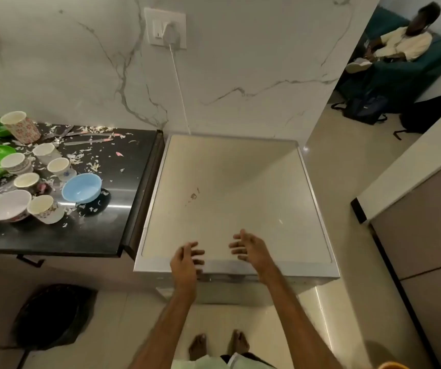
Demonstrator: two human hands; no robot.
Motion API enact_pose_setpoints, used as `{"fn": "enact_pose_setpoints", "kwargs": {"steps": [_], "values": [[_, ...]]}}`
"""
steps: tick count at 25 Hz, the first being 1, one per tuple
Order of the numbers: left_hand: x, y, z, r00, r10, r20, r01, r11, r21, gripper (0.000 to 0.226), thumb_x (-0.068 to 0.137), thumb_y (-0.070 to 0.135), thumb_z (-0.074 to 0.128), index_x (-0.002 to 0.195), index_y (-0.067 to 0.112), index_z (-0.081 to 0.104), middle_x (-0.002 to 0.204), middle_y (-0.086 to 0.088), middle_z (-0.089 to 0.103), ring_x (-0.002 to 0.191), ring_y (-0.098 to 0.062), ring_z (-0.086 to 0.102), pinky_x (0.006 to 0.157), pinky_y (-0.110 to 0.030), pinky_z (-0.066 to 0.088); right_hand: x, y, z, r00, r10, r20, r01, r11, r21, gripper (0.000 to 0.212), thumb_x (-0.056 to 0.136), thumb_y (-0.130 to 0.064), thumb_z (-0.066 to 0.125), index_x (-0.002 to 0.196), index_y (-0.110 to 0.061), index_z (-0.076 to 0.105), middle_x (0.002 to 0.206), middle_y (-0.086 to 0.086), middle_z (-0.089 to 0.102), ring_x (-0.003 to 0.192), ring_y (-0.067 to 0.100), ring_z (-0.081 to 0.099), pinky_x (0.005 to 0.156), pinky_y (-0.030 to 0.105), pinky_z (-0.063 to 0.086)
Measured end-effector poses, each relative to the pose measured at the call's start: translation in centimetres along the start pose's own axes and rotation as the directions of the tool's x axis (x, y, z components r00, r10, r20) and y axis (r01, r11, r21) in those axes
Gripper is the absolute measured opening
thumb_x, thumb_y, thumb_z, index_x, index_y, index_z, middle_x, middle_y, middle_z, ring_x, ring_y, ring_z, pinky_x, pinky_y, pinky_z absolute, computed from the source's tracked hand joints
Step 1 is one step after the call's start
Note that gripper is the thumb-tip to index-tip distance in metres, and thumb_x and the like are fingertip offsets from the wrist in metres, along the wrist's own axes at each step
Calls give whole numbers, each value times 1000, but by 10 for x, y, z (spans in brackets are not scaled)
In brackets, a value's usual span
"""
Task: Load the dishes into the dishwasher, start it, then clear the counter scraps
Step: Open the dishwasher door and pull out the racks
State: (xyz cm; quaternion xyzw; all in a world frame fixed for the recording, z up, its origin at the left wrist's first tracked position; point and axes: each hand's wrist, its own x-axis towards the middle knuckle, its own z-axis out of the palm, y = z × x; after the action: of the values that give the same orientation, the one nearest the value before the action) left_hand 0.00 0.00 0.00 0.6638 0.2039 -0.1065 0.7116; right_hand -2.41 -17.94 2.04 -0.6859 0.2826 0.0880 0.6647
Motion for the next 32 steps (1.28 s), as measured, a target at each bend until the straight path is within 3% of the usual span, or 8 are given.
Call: {"fn": "enact_pose_setpoints", "kwargs": {"steps": [3,6,10,13,17,23,26,32], "values": [[-17,-35,-5,922,-371,108,362,928,92,44,105,40,41,105,6,70,93,-10,75,68,-21,62,55,-28,46,-17,45,8,973,229,39,-231,938,259,53,104,-45,39,104,-1,67,92,17,74,81,25,71,76,35,57],[-26,-62,-13,824,-544,160,519,837,174,60,101,57,35,101,9,70,100,-9,76,82,-25,67,68,-34,51,-27,82,2,920,391,30,-362,819,446,62,100,-56,38,87,-2,66,85,18,74,78,28,73,70,37,59],[-24,-79,10,766,-593,248,621,782,-48,69,101,61,17,123,11,58,122,-8,65,110,-29,60,91,-46,50,-30,104,1,859,507,65,-483,762,431,67,92,-69,39,115,-10,60,111,15,71,102,28,69,81,41,60],[-26,-83,42,798,-532,284,599,645,-475,66,102,60,22,133,9,51,130,-16,56,125,-32,50,112,-48,35,-25,102,3,908,411,82,-352,642,682,58,100,-48,42,145,-13,41,147,12,47,135,28,46,107,45,45],[-35,-104,54,851,-456,262,520,658,-544,53,101,57,30,113,16,62,110,-5,64,121,-22,54,123,-41,14,-19,111,6,930,366,34,-206,442,873,46,102,-29,46,143,-9,44,151,11,43,138,24,42,117,39,32],[-31,-102,65,864,-438,247,499,690,-524,59,103,52,18,106,14,62,82,2,75,98,-13,59,122,-32,20,-15,113,8,937,348,-30,-147,469,871,12,100,-19,52,99,-12,61,101,3,64,93,13,60,108,33,42],[-29,-104,72,881,-438,177,460,711,-532,71,102,53,17,137,2,51,101,-11,71,113,-21,57,118,-29,28,-11,113,10,926,365,-101,-117,529,841,10,98,-17,57,100,-8,60,94,5,64,83,12,61,83,26,53],[-22,-114,86,881,-469,67,426,721,-547,75,99,59,23,132,-1,54,141,-18,54,133,-24,50,117,-31,32,-1,127,11,890,437,-135,-181,608,773,30,94,-26,63,115,-5,58,107,10,60,82,11,56,73,22,47]]}}
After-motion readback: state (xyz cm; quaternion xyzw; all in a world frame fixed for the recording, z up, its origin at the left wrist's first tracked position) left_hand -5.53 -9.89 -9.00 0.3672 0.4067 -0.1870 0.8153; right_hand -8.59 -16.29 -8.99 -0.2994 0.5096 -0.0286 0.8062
